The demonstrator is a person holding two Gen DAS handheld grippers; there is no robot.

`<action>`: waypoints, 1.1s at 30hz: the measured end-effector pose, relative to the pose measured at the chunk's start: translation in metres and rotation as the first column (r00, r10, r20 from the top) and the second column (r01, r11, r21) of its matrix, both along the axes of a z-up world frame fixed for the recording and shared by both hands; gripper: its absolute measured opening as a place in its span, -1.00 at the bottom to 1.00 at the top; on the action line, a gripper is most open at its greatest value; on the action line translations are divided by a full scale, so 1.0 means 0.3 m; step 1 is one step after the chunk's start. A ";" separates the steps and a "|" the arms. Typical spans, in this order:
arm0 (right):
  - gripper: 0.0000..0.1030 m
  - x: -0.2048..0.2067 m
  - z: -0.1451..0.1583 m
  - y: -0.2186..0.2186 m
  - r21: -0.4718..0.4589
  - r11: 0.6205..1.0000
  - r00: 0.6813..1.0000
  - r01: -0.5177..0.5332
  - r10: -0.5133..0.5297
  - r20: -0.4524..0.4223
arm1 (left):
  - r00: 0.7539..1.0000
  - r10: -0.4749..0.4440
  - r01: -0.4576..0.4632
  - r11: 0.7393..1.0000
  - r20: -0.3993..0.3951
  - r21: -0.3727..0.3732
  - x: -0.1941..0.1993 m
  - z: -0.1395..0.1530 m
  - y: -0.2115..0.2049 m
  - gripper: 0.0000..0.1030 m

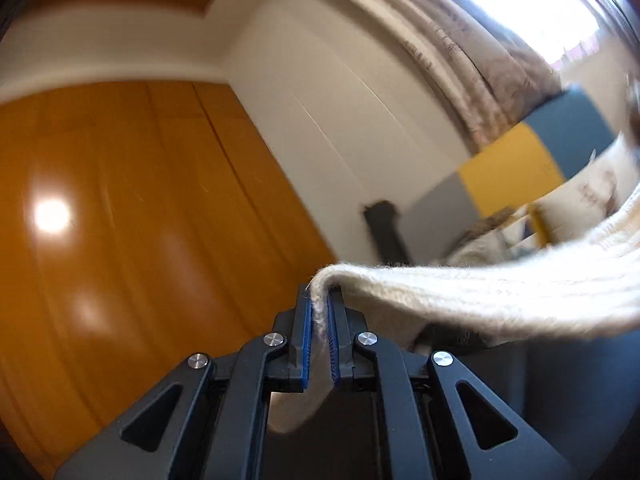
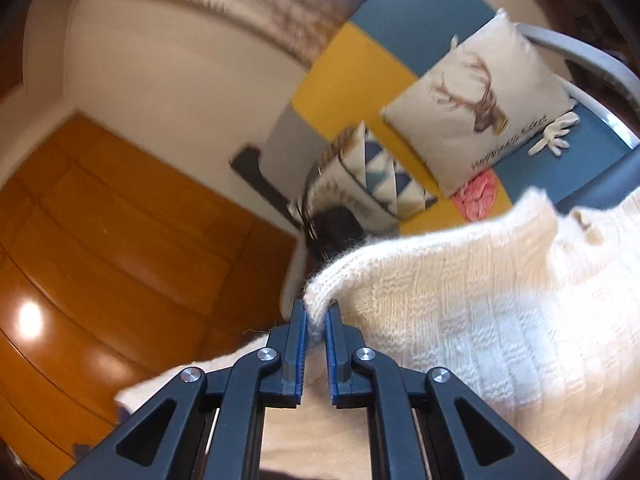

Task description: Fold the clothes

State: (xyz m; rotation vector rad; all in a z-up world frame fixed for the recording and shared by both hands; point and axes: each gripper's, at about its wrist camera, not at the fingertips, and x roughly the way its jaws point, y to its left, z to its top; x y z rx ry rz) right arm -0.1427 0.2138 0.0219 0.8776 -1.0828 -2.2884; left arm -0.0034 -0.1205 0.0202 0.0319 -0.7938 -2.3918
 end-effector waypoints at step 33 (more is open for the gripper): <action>-0.56 0.212 -0.344 -0.427 0.289 0.891 0.917 -0.350 0.263 0.299 | 0.827 -0.560 -0.290 -0.353 0.047 0.890 0.206 -0.621 -0.856 -0.25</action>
